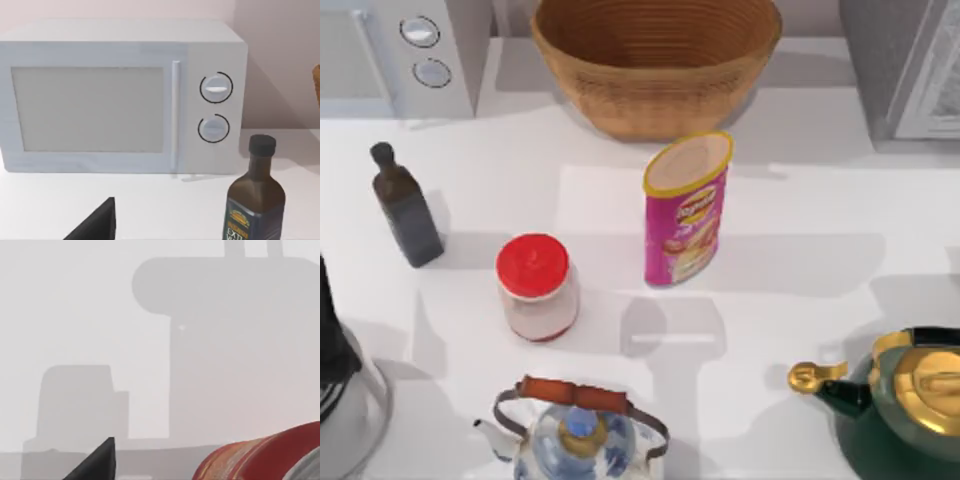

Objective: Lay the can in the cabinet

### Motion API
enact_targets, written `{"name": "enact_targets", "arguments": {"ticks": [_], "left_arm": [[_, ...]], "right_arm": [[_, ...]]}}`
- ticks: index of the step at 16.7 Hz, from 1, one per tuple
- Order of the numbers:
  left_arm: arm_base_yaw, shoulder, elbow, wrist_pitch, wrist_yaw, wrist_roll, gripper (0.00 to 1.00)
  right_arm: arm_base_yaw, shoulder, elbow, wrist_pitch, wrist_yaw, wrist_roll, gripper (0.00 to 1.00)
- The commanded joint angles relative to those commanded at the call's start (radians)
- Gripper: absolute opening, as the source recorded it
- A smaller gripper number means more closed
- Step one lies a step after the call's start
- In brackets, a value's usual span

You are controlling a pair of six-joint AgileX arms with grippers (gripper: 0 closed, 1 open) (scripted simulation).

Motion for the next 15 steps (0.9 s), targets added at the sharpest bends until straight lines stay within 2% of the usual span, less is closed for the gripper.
{"name": "enact_targets", "arguments": {"ticks": [7, 15], "left_arm": [[0.0, 0.0, 0.0, 0.0, 0.0, 0.0, 1.0], [0.0, 0.0, 0.0, 0.0, 0.0, 0.0, 1.0]], "right_arm": [[-0.003, 0.062, -0.012, 0.072, 0.0, -0.001, 1.0], [-0.003, 0.062, -0.012, 0.072, 0.0, -0.001, 0.4]]}}
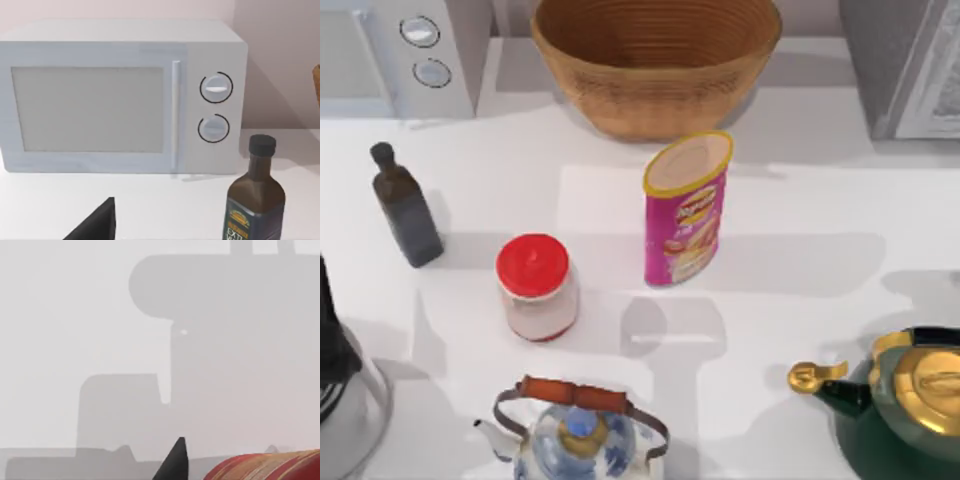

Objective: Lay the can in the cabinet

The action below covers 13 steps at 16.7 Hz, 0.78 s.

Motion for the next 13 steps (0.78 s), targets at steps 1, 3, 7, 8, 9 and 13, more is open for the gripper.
{"name": "enact_targets", "arguments": {"ticks": [1, 3, 7, 8, 9, 13], "left_arm": [[0.0, 0.0, 0.0, 0.0, 0.0, 0.0, 1.0], [0.0, 0.0, 0.0, 0.0, 0.0, 0.0, 1.0], [0.0, 0.0, 0.0, 0.0, 0.0, 0.0, 1.0], [0.0, 0.0, 0.0, 0.0, 0.0, 0.0, 1.0], [0.0, 0.0, 0.0, 0.0, 0.0, 0.0, 1.0], [0.0, 0.0, 0.0, 0.0, 0.0, 0.0, 1.0]], "right_arm": [[0.0, 0.0, 0.0, 0.0, 0.0, 0.0, 0.32], [0.0, 0.0, 0.0, 0.0, 0.0, 0.0, 0.17], [0.0, 0.0, 0.0, 0.0, 0.0, 0.0, 0.0], [0.0, 0.0, 0.0, 0.0, 0.0, 0.0, 0.0], [0.0, 0.0, 0.0, 0.0, 0.0, 0.0, 0.0], [0.0, 0.0, 0.0, 0.0, 0.0, 0.0, 0.0]]}}
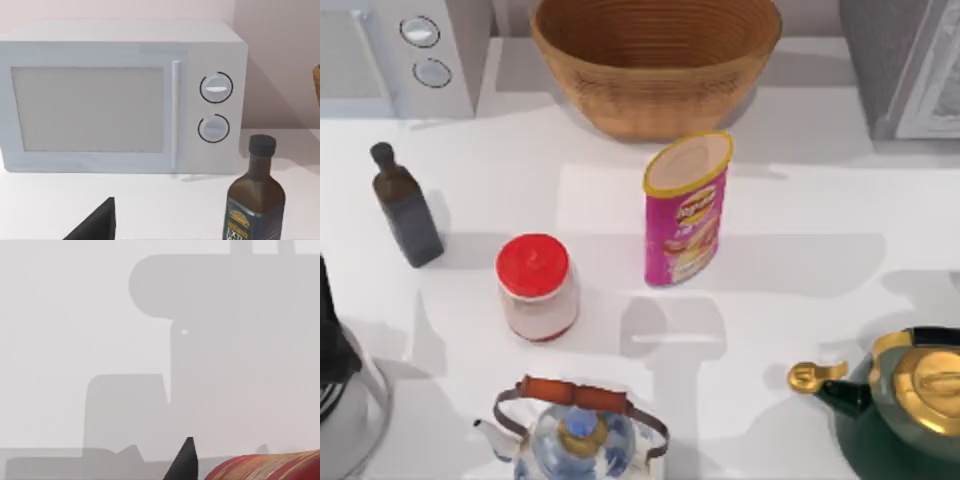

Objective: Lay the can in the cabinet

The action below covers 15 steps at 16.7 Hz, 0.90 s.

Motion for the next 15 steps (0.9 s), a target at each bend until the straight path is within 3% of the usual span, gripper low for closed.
{"name": "enact_targets", "arguments": {"ticks": [5, 15], "left_arm": [[0.0, 0.0, 0.0, 0.0, 0.0, 0.0, 1.0], [0.0, 0.0, 0.0, 0.0, 0.0, 0.0, 1.0]], "right_arm": [[-0.003, -0.019, 0.051, -0.072, -0.002, 0.001, 0.0], [-0.007, -0.228, 0.351, -0.616, -0.008, -0.004, 0.0]]}}
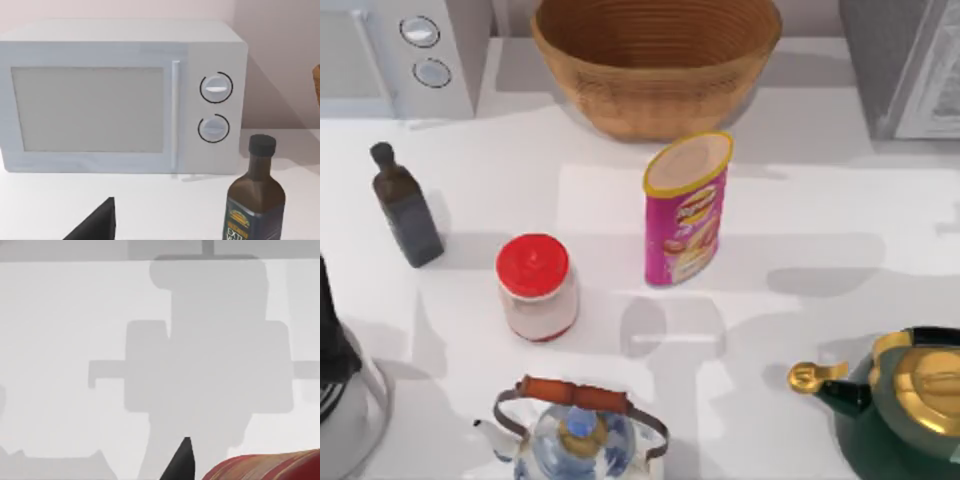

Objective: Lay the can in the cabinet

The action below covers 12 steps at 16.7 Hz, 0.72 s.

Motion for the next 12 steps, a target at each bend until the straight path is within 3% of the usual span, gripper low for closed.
{"name": "enact_targets", "arguments": {"ticks": [6, 12], "left_arm": [[0.0, 0.0, 0.0, 0.0, 0.0, 0.0, 1.0], [0.0, 0.0, 0.0, 0.0, 0.0, 0.0, 1.0]], "right_arm": [[0.001, -0.049, 0.051, -0.062, 0.003, -0.003, 0.0], [-0.011, -0.132, -0.004, 0.009, 0.014, 0.018, 0.0]]}}
